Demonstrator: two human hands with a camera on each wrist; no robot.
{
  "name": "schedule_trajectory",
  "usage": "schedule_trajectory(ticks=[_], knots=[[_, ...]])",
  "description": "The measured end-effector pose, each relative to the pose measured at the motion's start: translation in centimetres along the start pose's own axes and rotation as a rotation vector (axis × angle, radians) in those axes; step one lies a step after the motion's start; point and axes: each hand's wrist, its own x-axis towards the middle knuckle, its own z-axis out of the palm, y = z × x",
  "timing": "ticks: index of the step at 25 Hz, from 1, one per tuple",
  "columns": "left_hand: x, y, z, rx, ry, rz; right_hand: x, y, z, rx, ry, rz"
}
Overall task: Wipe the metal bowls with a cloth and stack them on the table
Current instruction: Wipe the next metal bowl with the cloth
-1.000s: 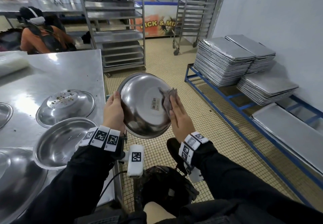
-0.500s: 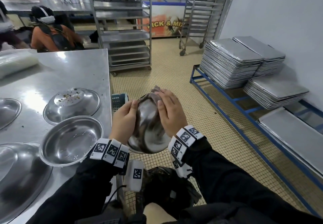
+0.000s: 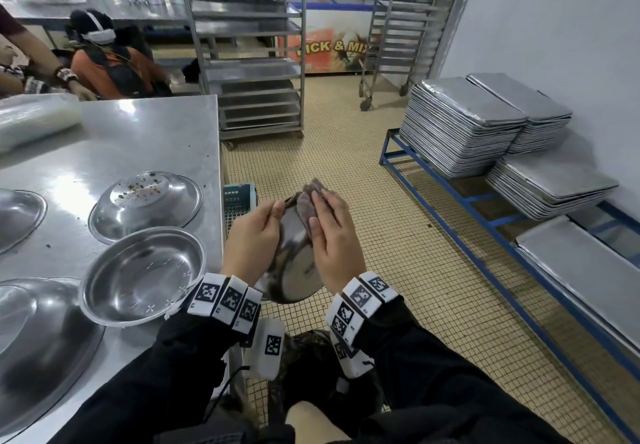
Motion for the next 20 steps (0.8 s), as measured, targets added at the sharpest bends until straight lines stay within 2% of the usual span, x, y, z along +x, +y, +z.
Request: schedule_trajectory(ticks=[2,4,9,12,15,17,20], knots=[[0.1,-0.2,0.1,-0.029,-0.002,0.026,0.5,0.4,-0.7,0.025,0.038,0.067],[0.0,-0.5,0.1,-0.067,0.034,0.025,0.5,1.6,-1.5,0.081,0.041,0.221],[0.2,-1.8,0.0,-0.355,0.045,-0.241,-2.6,3.7,-2.8,0.372,0.081,0.586],[-0.4,-2.4,0.0,-0.368,0.014,-0.252,-3.1,3.9,-3.9,0.496,0.007,0.734],[-1.3,-2.9,-0.1,-0.239,-0.069,-0.208,-2.5,4.6,-4.8,0.468,0.01,0.761],[-1.6,-2.6,-0.2,-0.113,-0.14,-0.139,-2.2,5.0,-5.0,0.403,0.0,0.691],[-1.4,-1.9,0.1,-0.058,-0.211,-0.042,-1.4,5.1,-5.3,0.263,-0.095,0.519]])
